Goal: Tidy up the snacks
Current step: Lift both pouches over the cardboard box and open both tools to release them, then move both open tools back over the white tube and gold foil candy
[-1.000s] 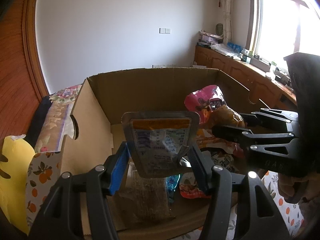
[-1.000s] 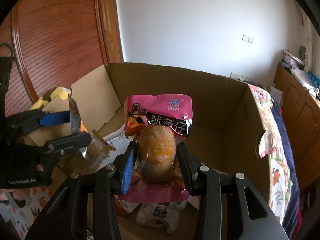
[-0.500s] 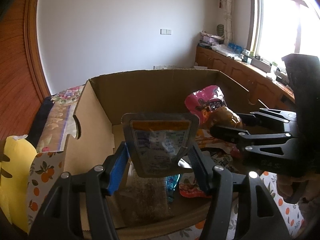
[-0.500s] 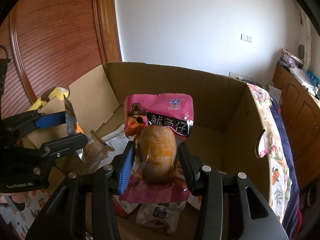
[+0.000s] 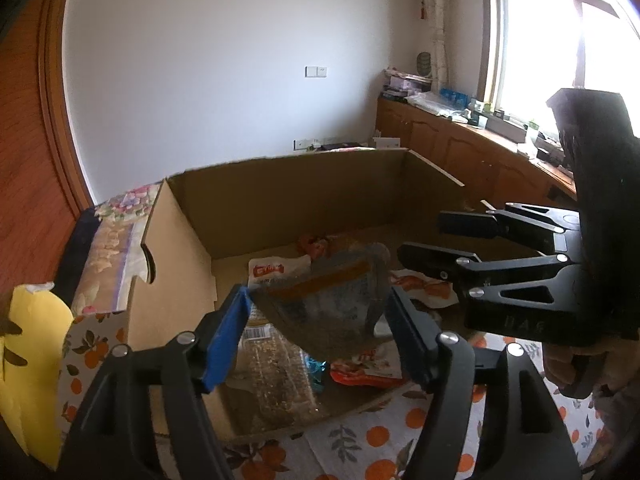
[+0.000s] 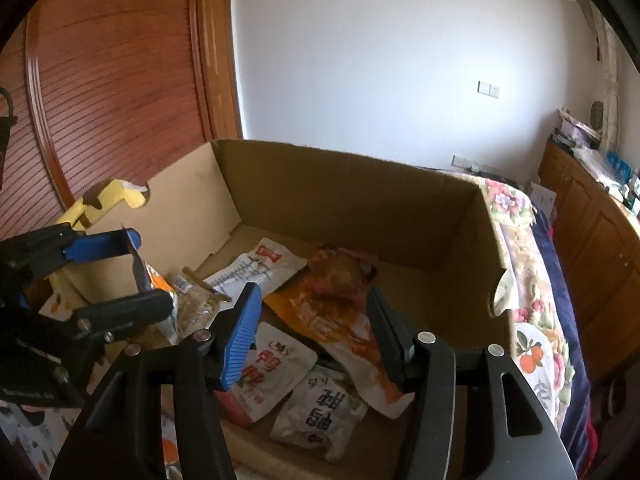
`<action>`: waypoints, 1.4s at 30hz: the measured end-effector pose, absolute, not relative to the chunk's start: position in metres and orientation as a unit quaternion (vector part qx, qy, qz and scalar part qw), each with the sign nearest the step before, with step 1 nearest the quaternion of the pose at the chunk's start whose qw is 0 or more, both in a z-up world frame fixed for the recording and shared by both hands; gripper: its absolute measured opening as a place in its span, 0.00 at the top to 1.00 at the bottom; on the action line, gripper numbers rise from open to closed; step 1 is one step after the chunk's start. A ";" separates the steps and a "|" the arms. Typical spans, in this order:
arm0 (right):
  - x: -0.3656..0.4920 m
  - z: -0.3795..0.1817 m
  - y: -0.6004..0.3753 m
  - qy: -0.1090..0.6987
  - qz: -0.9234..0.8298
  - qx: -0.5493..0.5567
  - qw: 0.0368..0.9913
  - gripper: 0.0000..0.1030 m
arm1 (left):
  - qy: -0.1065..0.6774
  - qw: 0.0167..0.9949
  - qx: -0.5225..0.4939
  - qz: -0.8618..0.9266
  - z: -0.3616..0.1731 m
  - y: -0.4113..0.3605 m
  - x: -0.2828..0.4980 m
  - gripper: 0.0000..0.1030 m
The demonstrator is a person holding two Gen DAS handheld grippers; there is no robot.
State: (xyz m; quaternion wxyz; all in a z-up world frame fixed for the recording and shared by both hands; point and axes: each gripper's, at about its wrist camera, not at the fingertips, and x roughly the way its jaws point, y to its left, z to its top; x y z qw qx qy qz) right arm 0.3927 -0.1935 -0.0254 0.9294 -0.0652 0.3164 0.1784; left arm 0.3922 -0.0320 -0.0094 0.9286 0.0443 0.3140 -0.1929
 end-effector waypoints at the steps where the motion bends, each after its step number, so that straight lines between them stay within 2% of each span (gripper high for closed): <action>1: 0.391 -0.023 -0.194 0.315 0.179 -0.064 0.930 0.46 | 0.311 0.929 0.047 -0.194 -0.006 -0.033 0.390 0.30; 9: 0.358 -0.005 -0.207 0.305 0.175 -0.066 0.934 0.46 | 0.292 0.936 0.052 -0.192 0.019 -0.036 0.369 0.29; 17: 0.312 0.004 -0.226 0.295 0.177 -0.054 0.938 0.45 | 0.293 0.935 0.070 -0.189 0.016 -0.038 0.326 0.29; 29: 0.268 -0.027 -0.244 0.318 0.176 -0.050 0.930 0.44 | 0.335 0.921 0.060 -0.191 -0.035 -0.032 0.272 0.29; 42: 0.269 -0.072 -0.249 0.352 0.168 -0.053 0.919 0.44 | 0.399 0.898 0.044 -0.177 -0.092 -0.026 0.250 0.30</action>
